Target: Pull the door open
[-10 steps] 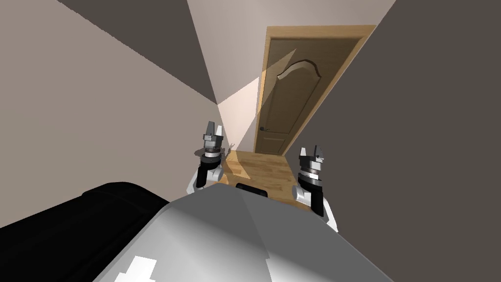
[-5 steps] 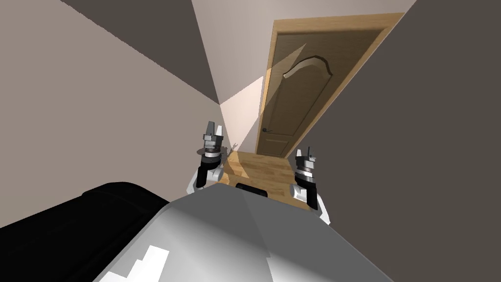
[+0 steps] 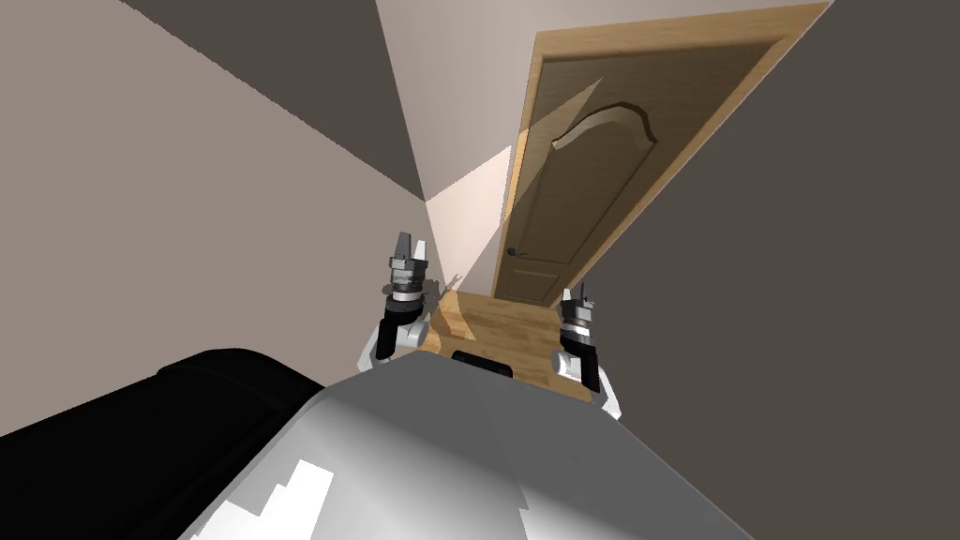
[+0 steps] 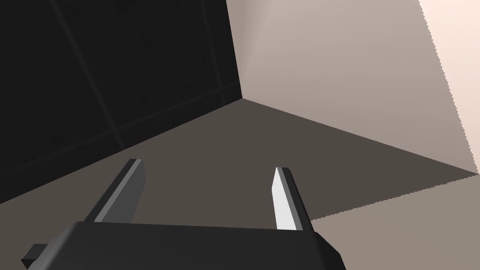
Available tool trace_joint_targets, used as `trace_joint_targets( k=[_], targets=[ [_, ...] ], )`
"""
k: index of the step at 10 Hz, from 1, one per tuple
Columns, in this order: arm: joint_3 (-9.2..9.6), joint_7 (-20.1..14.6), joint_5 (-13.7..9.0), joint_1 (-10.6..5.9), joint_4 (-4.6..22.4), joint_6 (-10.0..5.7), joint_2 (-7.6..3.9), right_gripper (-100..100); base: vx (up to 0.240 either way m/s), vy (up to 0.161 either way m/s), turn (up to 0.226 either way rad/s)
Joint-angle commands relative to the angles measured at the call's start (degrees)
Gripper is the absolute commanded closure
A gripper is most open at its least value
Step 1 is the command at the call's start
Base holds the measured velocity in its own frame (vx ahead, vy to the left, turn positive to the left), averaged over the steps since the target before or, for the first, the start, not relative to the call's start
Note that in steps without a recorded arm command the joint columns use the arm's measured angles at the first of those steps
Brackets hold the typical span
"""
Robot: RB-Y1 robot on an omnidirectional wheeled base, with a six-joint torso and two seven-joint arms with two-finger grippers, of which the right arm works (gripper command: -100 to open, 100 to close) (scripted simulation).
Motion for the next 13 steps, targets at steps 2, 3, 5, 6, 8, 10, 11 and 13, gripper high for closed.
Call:
trace_joint_targets(
  k=[2, 3, 5, 6, 8, 10, 11, 13],
  targets=[
    [-0.01, 0.6, -1.1, -1.53, 3.4, -0.33, -0.53, -100, 0.093, 0.01, 0.06],
    [0.07, 1.0, -1.7, -2.32, 5.1, -0.53, -0.76, -100, 0.05, 0.005, 0.071],
    [0.15, 1.3, -2.3, -3.1, 7.2, -0.72, -1.0, -100, 0.043, 0.009, 0.048],
    [0.23, 1.7, -3.0, -3.9, 8.7, -0.92, -1.24, -100, 0.076, 0.019, 0.077],
    [0.31, 2.1, -3.6, -4.71, 11.1, -1.13, -1.47, -100, 0.068, 0.006, 0.051],
    [0.47, 2.9, -4.9, -6.33, 14.7, -1.53, -1.95, -100, 0.1, 0.002, 0.098],
    [0.55, 3.3, -5.5, -7.13, 16.5, -1.73, -2.19, -100, 0.102, 0.017, 0.096],
    [0.64, 3.7, -6.1, -7.94, 18.9, -1.94, -2.42, -100, 0.065, 0.01, 0.042]
  ],
)
